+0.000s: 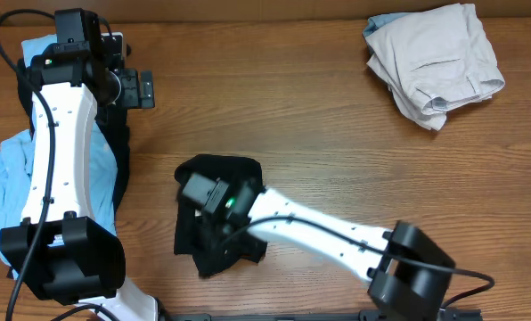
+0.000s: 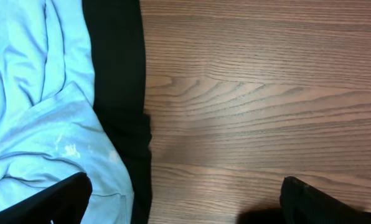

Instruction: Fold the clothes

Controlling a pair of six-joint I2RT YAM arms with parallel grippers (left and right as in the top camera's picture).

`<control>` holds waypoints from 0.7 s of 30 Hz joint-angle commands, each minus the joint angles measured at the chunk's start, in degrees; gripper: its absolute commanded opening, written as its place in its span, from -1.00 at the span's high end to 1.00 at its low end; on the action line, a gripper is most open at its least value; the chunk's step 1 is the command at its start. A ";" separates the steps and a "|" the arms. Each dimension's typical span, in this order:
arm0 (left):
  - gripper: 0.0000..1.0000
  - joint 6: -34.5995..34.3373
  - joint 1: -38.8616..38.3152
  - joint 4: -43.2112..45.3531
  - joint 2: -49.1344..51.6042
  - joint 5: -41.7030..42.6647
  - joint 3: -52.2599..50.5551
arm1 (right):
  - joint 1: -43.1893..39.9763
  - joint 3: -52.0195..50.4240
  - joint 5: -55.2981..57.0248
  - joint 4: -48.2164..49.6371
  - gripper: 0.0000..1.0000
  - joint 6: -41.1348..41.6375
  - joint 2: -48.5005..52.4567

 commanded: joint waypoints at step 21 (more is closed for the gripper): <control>-1.00 1.11 0.85 -0.17 7.26 -0.79 1.03 | -14.01 -0.02 -11.30 3.21 -0.12 5.84 11.34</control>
